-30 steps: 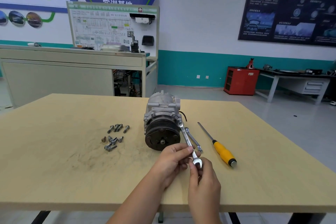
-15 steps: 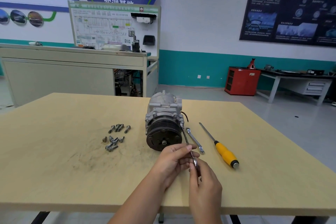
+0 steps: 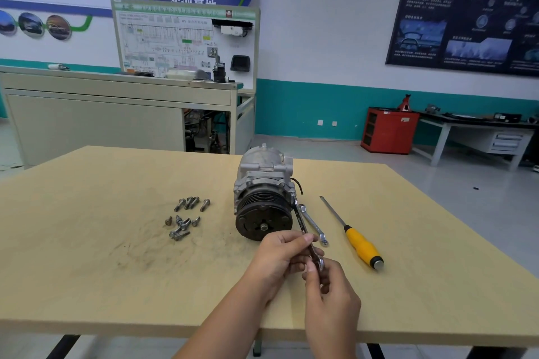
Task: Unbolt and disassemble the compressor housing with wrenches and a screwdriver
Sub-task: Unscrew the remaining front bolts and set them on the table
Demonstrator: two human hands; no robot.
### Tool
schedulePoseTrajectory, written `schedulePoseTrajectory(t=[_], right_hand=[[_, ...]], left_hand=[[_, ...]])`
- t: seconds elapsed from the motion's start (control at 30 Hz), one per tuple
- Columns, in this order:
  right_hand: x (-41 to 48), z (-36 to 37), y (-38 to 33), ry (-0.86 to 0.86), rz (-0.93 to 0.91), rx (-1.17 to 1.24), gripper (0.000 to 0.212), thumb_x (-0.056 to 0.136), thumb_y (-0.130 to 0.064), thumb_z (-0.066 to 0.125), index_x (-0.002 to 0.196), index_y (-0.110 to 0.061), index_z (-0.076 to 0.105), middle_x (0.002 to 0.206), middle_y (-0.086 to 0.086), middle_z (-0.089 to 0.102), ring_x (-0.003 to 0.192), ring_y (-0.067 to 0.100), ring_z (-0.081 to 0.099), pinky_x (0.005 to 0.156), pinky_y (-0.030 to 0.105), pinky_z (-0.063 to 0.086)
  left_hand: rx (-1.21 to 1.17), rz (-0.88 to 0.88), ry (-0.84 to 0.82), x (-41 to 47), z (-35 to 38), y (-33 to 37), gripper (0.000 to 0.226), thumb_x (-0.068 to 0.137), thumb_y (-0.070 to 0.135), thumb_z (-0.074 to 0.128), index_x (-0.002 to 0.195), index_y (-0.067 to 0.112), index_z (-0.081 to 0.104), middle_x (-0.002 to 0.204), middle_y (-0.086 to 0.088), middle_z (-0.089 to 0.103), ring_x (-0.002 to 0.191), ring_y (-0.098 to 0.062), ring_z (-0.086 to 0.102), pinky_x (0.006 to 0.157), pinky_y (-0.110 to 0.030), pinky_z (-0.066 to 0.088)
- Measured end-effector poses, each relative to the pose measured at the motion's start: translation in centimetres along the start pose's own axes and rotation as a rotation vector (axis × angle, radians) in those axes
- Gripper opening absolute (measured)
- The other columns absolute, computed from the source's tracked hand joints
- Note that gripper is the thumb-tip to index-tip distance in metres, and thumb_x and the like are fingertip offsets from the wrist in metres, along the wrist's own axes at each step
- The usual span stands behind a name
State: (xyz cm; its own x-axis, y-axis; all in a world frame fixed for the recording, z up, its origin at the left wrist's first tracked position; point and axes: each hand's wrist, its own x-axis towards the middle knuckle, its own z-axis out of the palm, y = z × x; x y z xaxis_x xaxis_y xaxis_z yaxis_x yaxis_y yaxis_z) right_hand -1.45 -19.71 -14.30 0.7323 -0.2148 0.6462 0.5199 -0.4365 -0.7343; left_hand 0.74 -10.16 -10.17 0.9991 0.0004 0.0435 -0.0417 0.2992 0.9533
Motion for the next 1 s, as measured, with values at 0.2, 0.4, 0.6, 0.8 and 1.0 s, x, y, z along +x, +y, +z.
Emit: schedulePoseTrajectory(t=[0.2,0.4,0.6,0.8,1.0], right_hand=[[0.1,-0.1,-0.2,-0.024,0.014,0.013,0.008,0.079,-0.003,0.072,0.083,-0.009,0.068,0.062,-0.003,0.064,0.055,0.004,0.054,0.058,0.006,0.038],[0.1,-0.1,-0.2,-0.023,0.039,0.025,0.008,0.08,-0.004,0.071,0.084,-0.011,0.068,0.061,-0.004,0.063,0.057,0.004,0.055,0.057,0.007,0.039],[0.3,0.0,-0.4,0.029,0.068,0.079,0.027,0.079,-0.005,0.072,0.08,-0.029,0.059,0.061,-0.004,0.065,0.056,0.013,0.061,0.054,0.007,0.039],[0.5,0.1,-0.7,0.053,0.064,0.062,0.04,0.08,-0.007,0.071,0.077,-0.042,0.05,0.059,-0.006,0.064,0.055,0.015,0.062,0.055,0.012,0.04],[1.1,-0.1,-0.9,0.048,0.171,0.133,0.037,0.082,-0.01,0.068,0.071,-0.041,0.052,0.06,-0.003,0.065,0.059,0.022,0.063,0.056,0.023,0.044]], left_hand=[[0.015,0.021,0.008,0.1,0.1,0.0,0.015,0.091,0.013,0.058,0.084,0.01,0.07,0.071,-0.008,0.072,0.054,-0.011,0.063,0.049,-0.015,0.047],[0.034,0.038,0.017,0.2,0.1,0.0,0.017,0.091,0.015,0.058,0.081,0.013,0.072,0.072,-0.008,0.072,0.055,-0.012,0.063,0.05,-0.015,0.046],[0.07,0.058,0.019,0.3,0.3,0.1,0.016,0.09,0.016,0.06,0.08,0.009,0.07,0.07,-0.006,0.072,0.054,-0.01,0.061,0.05,-0.015,0.044],[0.063,0.073,0.03,0.5,0.5,0.1,0.016,0.089,0.016,0.061,0.079,0.007,0.069,0.066,-0.005,0.069,0.052,-0.01,0.059,0.049,-0.015,0.043],[0.037,0.061,0.054,0.7,1.2,0.4,0.015,0.089,0.014,0.061,0.081,0.004,0.068,0.059,0.0,0.065,0.046,-0.006,0.054,0.047,-0.014,0.04]])
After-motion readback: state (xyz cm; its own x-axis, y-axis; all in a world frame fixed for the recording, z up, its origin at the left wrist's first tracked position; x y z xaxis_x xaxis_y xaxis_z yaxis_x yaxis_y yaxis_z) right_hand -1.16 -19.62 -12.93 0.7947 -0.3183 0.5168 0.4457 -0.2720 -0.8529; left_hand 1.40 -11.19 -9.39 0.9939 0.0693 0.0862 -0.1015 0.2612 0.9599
